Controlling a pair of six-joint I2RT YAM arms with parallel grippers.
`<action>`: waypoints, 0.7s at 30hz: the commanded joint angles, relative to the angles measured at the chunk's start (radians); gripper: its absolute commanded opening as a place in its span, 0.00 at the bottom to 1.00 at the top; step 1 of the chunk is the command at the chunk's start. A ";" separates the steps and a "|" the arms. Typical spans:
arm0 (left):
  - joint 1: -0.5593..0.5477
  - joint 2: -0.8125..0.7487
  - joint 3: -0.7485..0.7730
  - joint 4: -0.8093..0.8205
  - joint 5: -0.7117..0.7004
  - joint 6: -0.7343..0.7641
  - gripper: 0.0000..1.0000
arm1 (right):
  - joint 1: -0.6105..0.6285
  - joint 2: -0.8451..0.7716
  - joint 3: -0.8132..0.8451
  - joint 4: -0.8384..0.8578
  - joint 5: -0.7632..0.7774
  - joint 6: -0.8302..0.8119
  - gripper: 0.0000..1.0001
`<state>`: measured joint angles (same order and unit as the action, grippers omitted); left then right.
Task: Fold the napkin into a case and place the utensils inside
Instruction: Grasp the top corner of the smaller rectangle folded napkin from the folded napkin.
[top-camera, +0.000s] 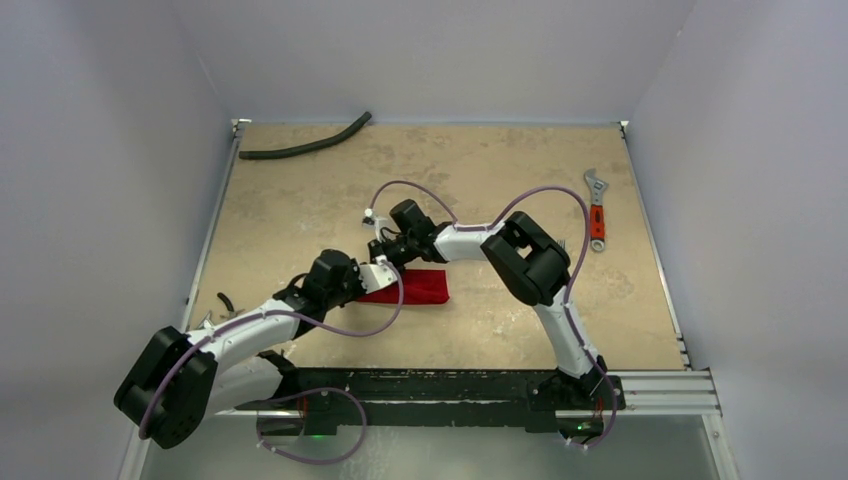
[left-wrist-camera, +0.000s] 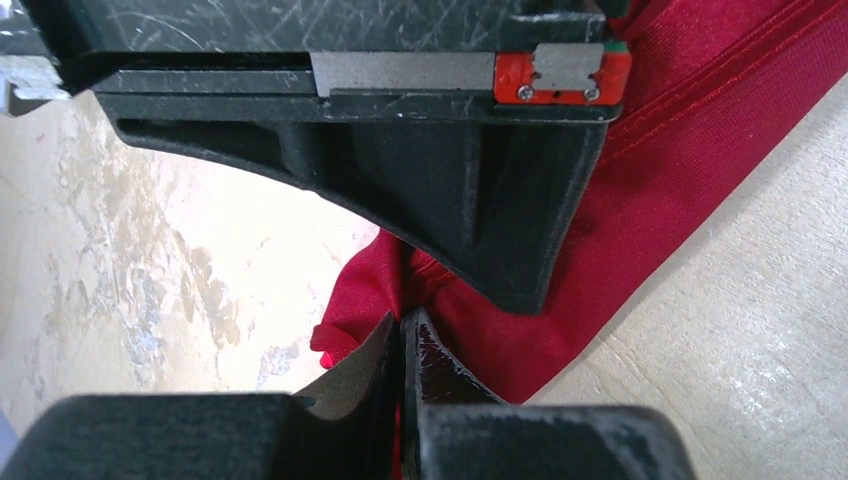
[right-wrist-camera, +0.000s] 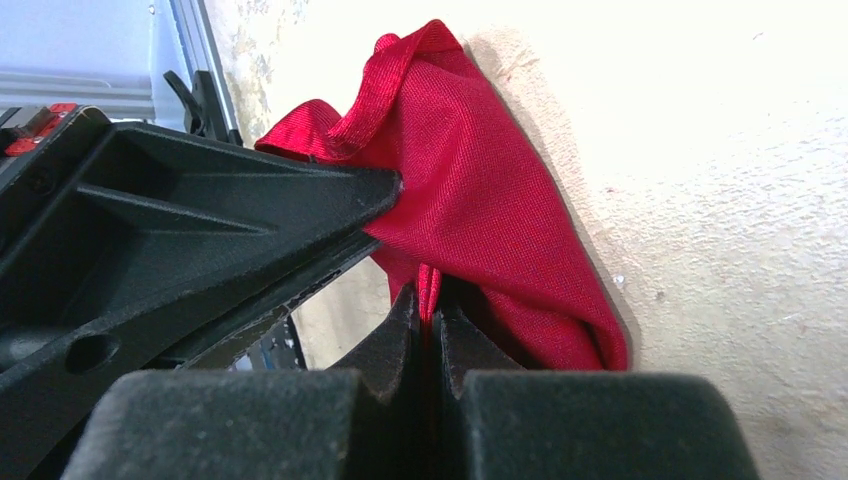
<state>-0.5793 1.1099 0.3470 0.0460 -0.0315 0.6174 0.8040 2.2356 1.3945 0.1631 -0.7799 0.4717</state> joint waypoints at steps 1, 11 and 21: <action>-0.008 -0.026 0.051 0.011 0.002 -0.039 0.00 | 0.003 0.060 0.013 -0.051 0.074 -0.033 0.00; -0.008 -0.022 0.062 -0.011 0.024 -0.027 0.00 | 0.002 0.086 0.007 -0.064 0.064 -0.044 0.00; -0.018 0.020 -0.011 -0.016 0.073 0.164 0.00 | 0.001 0.069 0.053 -0.080 0.043 -0.049 0.00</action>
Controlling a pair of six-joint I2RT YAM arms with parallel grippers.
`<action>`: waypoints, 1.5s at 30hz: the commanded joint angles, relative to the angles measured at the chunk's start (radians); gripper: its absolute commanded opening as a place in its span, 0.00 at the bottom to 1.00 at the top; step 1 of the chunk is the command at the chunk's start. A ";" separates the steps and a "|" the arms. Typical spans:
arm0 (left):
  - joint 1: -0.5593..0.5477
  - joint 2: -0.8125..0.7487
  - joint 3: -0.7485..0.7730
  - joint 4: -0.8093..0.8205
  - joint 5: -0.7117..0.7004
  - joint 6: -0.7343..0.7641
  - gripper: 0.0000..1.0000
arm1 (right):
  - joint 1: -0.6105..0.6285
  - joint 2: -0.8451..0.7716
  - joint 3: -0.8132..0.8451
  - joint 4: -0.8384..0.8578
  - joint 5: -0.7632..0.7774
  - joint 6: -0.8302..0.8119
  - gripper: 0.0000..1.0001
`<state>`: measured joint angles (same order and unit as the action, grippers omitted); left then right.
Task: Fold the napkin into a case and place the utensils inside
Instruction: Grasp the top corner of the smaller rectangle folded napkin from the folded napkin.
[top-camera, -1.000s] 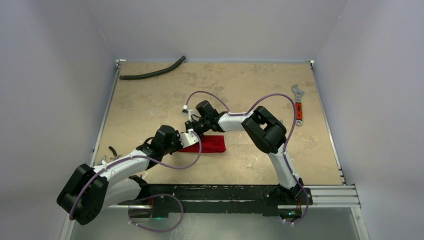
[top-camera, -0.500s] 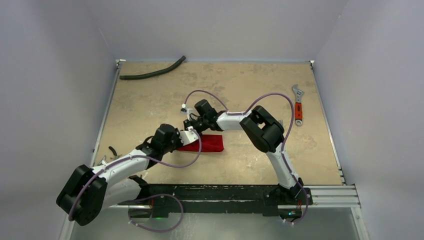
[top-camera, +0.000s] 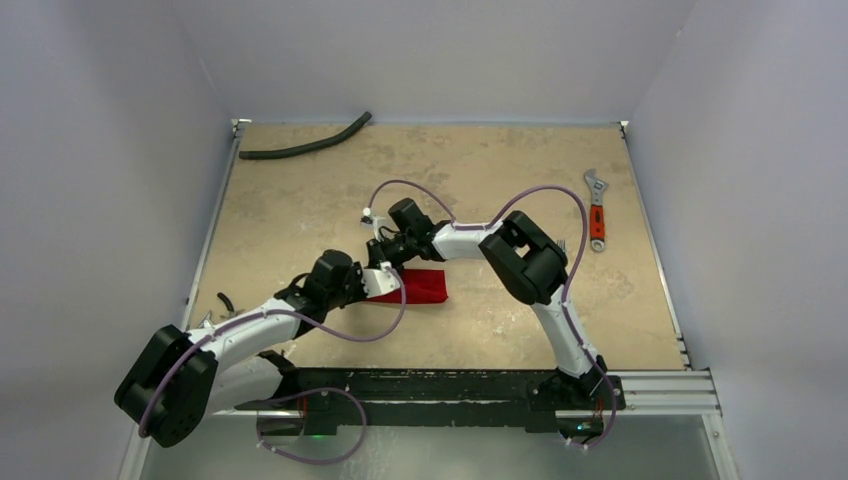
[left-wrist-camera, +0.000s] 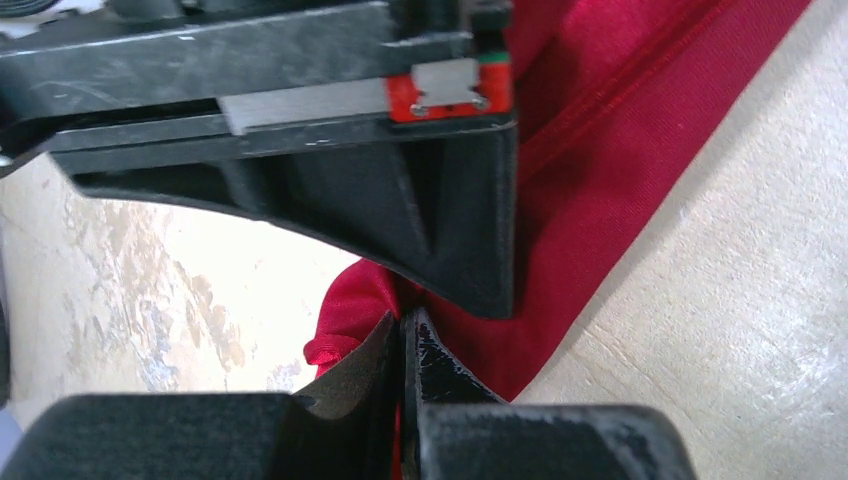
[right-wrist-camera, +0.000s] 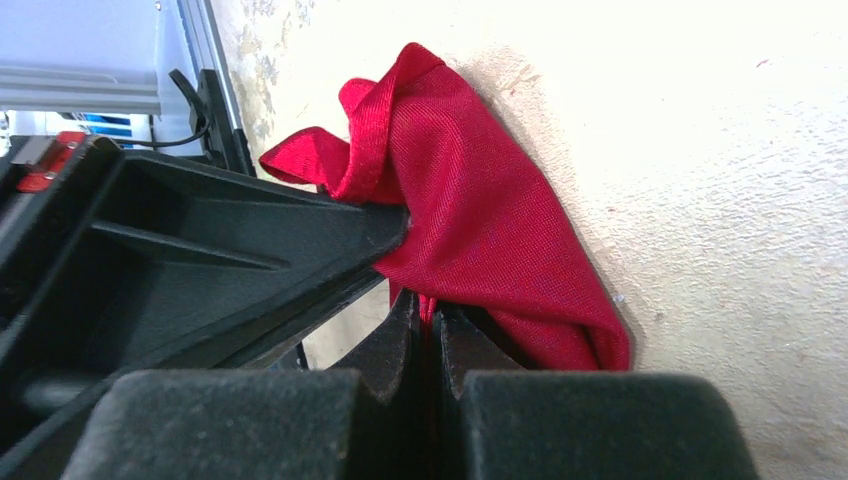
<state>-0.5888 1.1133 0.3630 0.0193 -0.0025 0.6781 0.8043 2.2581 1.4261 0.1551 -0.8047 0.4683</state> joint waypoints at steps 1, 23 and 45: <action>-0.009 0.023 -0.033 0.015 0.042 0.130 0.00 | 0.002 0.047 0.027 -0.070 0.066 -0.047 0.00; -0.015 0.057 -0.130 -0.083 0.083 0.516 0.00 | -0.017 0.008 -0.001 -0.018 -0.044 -0.032 0.12; -0.015 0.085 -0.037 -0.409 0.237 0.695 0.00 | -0.161 -0.241 -0.112 -0.140 -0.042 -0.297 0.51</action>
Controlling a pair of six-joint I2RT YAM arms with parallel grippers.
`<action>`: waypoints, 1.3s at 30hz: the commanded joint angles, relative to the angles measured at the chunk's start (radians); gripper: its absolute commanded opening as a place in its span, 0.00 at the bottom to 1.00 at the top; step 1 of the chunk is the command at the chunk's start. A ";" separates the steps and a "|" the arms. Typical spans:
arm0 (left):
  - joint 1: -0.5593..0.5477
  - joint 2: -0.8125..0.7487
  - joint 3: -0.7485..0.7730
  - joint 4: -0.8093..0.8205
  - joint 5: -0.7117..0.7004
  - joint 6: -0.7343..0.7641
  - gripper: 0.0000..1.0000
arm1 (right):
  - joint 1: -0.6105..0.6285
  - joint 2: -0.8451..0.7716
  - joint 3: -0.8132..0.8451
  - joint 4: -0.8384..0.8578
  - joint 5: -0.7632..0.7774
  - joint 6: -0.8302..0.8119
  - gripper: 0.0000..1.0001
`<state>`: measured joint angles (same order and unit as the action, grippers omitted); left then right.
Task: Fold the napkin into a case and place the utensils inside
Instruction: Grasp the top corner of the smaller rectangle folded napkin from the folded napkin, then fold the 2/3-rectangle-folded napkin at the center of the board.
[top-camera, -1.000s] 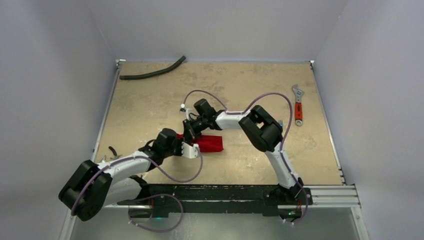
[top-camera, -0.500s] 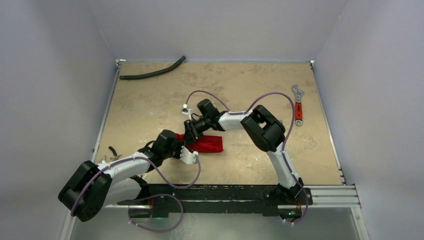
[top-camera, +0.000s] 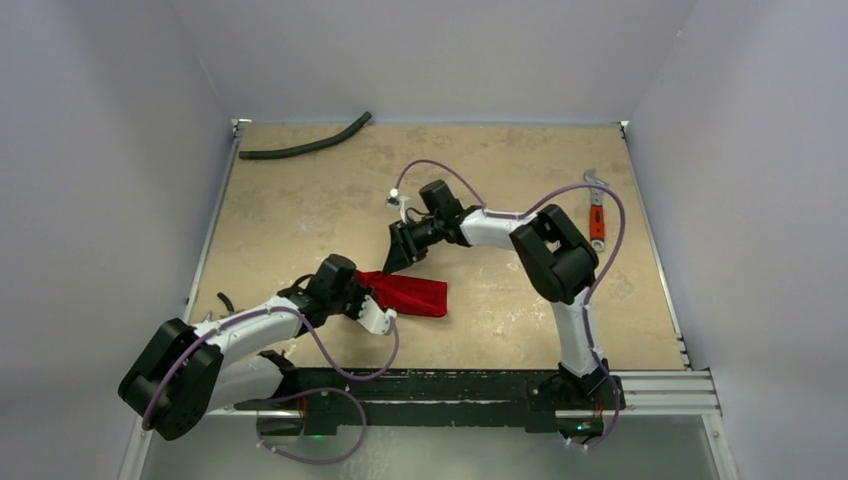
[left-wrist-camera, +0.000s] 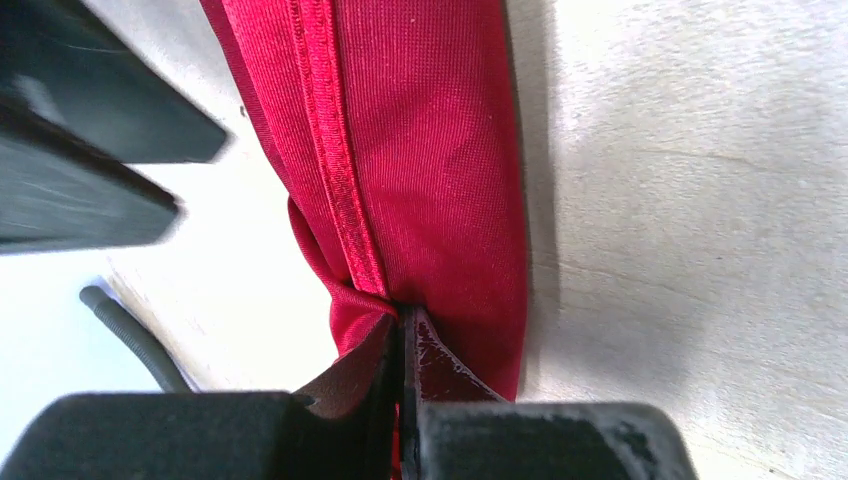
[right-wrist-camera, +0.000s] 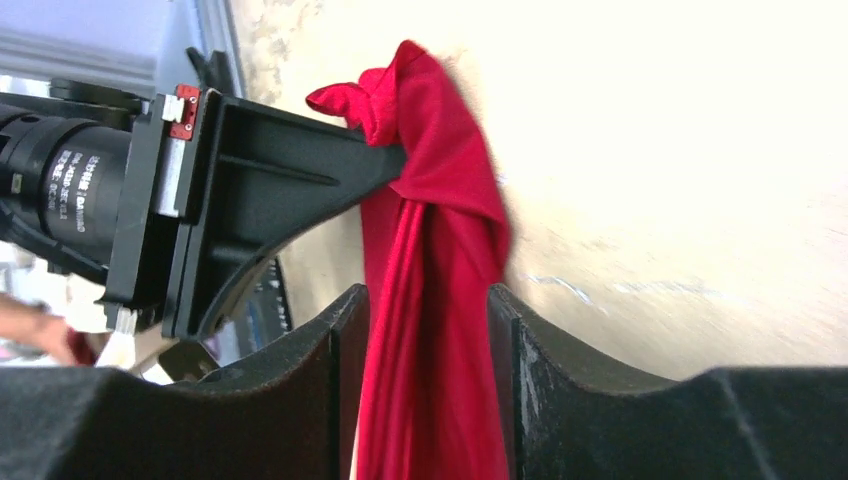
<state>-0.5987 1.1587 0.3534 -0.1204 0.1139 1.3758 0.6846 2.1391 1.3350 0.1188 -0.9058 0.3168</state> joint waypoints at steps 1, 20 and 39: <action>-0.004 0.040 -0.026 -0.277 0.123 -0.003 0.00 | -0.044 -0.157 -0.039 -0.115 0.084 -0.179 0.51; -0.007 0.042 -0.009 -0.331 0.094 -0.081 0.00 | 0.097 -0.608 -0.397 -0.282 0.378 -0.530 0.59; -0.007 0.013 -0.024 -0.328 0.081 -0.087 0.00 | 0.145 -0.490 -0.305 -0.422 0.495 -0.616 0.50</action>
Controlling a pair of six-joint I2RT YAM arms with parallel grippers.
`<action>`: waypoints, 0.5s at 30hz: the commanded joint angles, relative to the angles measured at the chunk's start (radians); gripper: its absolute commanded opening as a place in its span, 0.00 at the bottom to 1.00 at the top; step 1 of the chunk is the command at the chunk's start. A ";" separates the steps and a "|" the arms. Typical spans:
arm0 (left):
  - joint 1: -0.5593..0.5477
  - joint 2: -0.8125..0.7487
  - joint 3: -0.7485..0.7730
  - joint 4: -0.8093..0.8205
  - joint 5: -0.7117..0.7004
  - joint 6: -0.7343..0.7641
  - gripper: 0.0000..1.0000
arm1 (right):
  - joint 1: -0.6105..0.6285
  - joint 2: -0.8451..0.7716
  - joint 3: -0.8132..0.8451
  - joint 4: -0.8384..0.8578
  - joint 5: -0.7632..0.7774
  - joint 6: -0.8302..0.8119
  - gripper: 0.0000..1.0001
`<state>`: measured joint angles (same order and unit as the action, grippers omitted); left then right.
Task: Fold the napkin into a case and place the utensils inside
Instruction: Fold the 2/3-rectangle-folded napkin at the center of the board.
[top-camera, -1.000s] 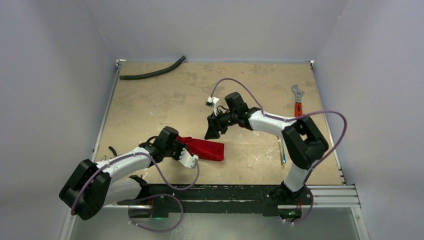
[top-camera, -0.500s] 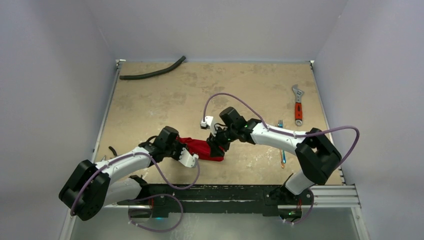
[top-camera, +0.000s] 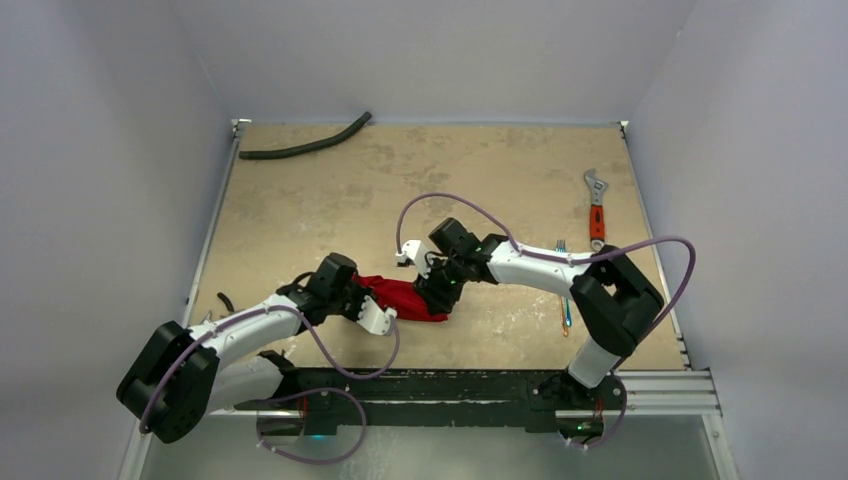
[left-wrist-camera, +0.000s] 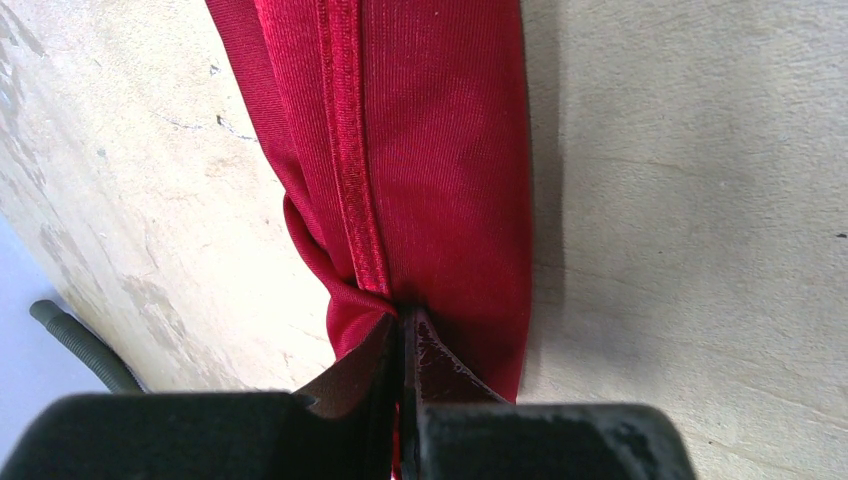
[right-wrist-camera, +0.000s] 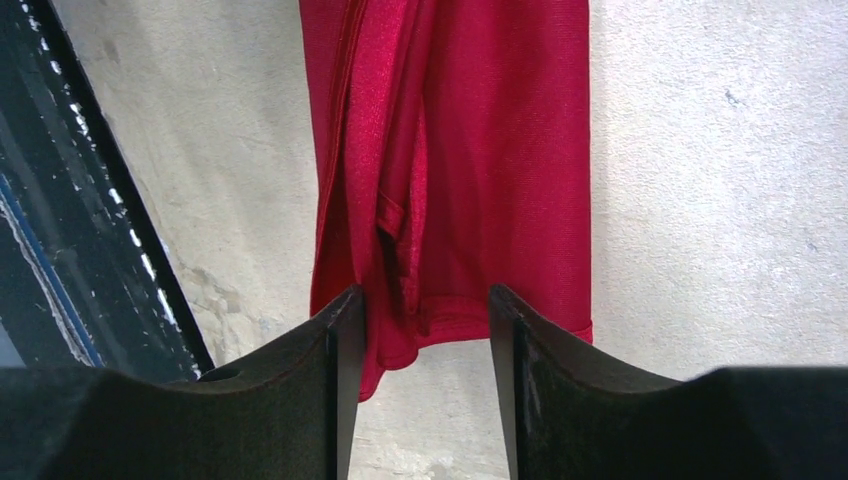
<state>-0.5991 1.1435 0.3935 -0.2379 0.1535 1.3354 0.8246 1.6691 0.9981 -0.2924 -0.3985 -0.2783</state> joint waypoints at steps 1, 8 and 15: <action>-0.007 0.027 -0.065 -0.210 0.040 -0.047 0.00 | 0.005 -0.026 0.035 -0.007 -0.030 -0.023 0.46; -0.007 0.024 -0.071 -0.196 0.032 -0.027 0.00 | -0.005 0.015 0.114 -0.025 -0.035 -0.012 0.00; -0.007 0.018 -0.079 -0.176 0.019 -0.019 0.00 | -0.063 0.115 0.193 -0.061 -0.024 -0.005 0.00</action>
<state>-0.6025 1.1324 0.3775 -0.2325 0.1467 1.3396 0.8005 1.7393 1.1351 -0.3138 -0.4175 -0.2852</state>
